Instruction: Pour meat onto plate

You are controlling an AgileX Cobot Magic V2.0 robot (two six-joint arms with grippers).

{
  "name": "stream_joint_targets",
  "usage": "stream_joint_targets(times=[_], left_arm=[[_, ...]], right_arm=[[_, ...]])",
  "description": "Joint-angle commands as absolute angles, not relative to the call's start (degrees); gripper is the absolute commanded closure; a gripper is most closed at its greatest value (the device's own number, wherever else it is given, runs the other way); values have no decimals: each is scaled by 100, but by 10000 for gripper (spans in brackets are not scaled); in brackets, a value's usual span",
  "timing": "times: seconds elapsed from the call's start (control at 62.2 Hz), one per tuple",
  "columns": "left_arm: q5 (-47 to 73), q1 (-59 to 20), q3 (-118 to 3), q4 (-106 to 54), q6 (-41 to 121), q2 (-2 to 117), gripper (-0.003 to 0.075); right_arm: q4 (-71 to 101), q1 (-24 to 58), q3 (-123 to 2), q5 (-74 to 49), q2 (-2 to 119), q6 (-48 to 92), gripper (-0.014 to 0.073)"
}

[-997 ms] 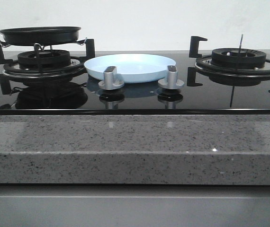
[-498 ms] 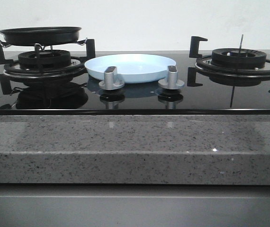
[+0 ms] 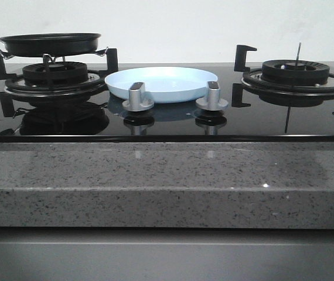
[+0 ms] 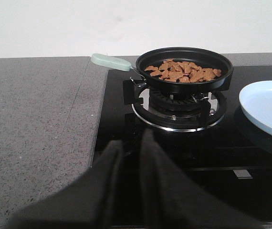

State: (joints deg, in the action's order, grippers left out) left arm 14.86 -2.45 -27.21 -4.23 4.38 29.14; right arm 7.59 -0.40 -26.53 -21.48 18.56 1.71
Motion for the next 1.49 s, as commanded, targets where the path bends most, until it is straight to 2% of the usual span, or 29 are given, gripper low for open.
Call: stream_joint_targets(times=[0.0,0.064,0.129,0.177,0.53,0.675,0.852,1.109,1.479], left_arm=[[971,-287,-2942,-493,384,2973,309],[971,-287,-2942,-508,384,2973,134],[971,-287,-2931,-508,384,2973,43],[971,-287,-2931,-508,384,2973,20],[971,-287,-2931,-508,384,2973,32],[971,-287,-2931,-508,384,2973,32],[971,-287,-2931,-508,384,2973,32],[971,-287,-2931,-508,384,2973,32],[971,-287,-2931,-508,384,2973,32]], right_arm=[[698,-75,-2847,-1729,1941,193,336],[698,-75,-2847,-1729,1941,193,222],[698,-75,-2847,-1729,1941,193,125],[698,-75,-2842,-1729,1941,193,90],[771,-75,-2843,-1577,1969,193,86],[801,-70,-3156,-1812,2461,193,86],[976,-70,-4038,-2198,3613,193,86],[1653,-24,-5841,-3376,5658,193,86],[1747,749,-8990,-5482,8648,199,86]])
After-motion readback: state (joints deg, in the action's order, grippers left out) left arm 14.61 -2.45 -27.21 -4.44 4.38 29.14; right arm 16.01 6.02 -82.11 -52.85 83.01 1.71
